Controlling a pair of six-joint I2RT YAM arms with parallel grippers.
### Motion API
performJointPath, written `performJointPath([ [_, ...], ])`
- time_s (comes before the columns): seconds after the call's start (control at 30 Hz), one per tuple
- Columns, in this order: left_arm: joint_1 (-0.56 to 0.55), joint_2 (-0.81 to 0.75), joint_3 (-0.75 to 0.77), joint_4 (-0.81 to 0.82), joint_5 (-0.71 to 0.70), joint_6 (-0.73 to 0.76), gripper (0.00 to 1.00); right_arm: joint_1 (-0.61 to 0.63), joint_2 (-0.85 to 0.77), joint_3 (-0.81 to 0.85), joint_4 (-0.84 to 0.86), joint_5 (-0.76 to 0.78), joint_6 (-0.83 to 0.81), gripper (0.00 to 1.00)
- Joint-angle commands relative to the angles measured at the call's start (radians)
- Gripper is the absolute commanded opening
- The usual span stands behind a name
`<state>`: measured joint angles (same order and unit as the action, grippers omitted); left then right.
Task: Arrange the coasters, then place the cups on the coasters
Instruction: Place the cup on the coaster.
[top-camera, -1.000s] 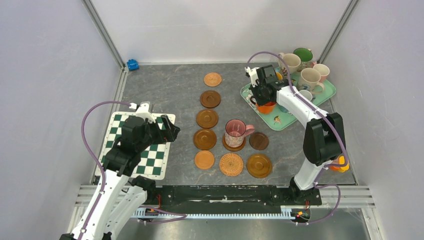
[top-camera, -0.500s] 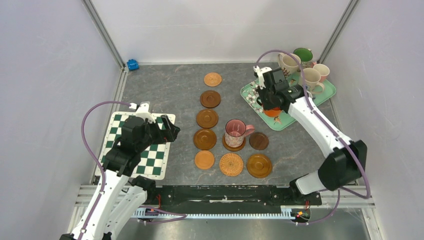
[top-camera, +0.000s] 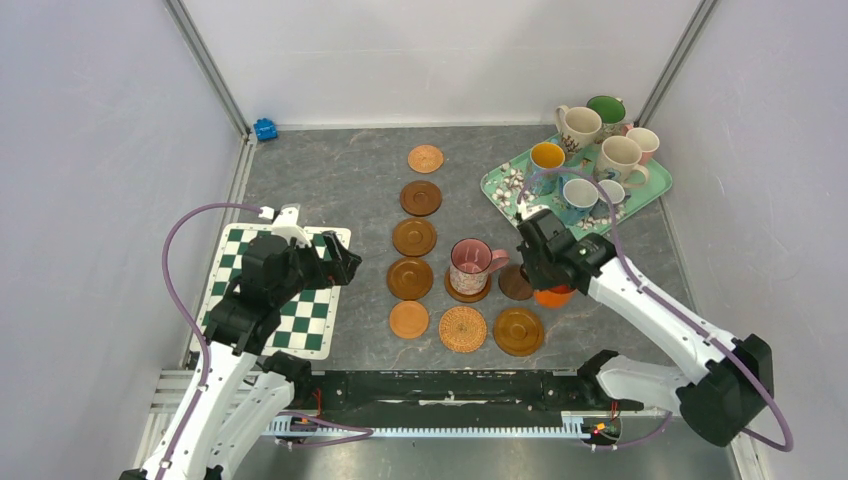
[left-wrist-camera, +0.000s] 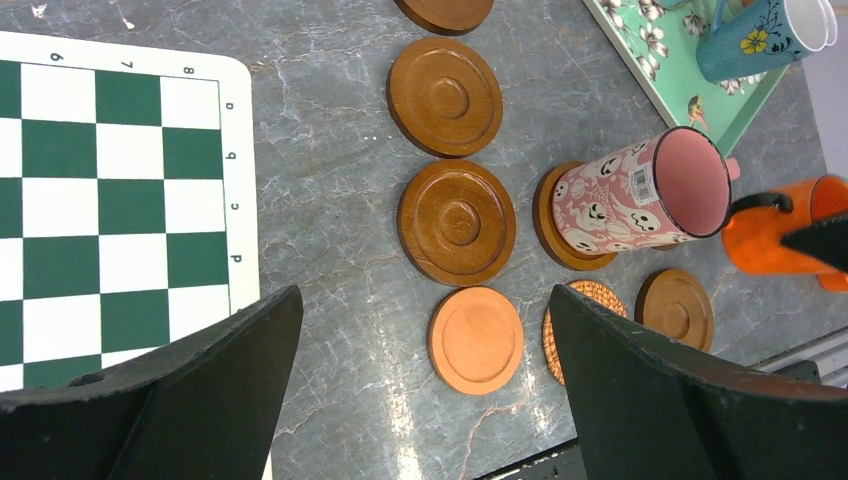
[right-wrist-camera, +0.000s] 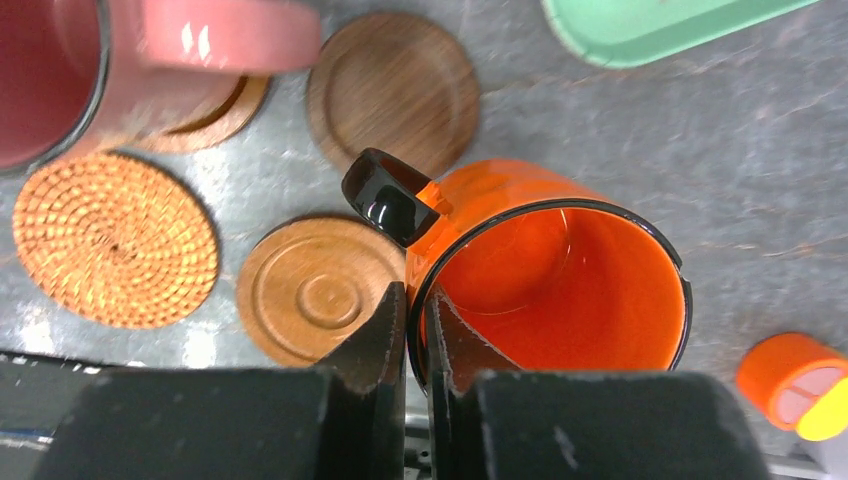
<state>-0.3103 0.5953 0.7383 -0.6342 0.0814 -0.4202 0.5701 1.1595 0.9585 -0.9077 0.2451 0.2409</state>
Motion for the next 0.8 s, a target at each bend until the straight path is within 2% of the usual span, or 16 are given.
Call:
performJointPath([
  [0.0,-0.005,-0.010,0.001,0.024,0.011,0.003,1.00,0.088,-0.098,-0.060,0.044,0.030,0.170,0.00],
  [0.13,-0.006,-0.014,-0.001,0.024,0.006,0.003,1.00,0.146,-0.163,-0.129,0.059,0.022,0.247,0.00],
  [0.33,-0.006,-0.012,0.001,0.024,0.011,0.002,1.00,0.237,-0.186,-0.142,0.080,0.022,0.341,0.00],
  [0.57,-0.008,-0.018,0.001,0.024,0.008,0.003,1.00,0.373,-0.108,-0.125,0.101,0.063,0.446,0.00],
  [0.77,-0.011,-0.024,0.000,0.024,0.004,0.003,1.00,0.439,-0.039,-0.092,0.064,0.101,0.489,0.00],
])
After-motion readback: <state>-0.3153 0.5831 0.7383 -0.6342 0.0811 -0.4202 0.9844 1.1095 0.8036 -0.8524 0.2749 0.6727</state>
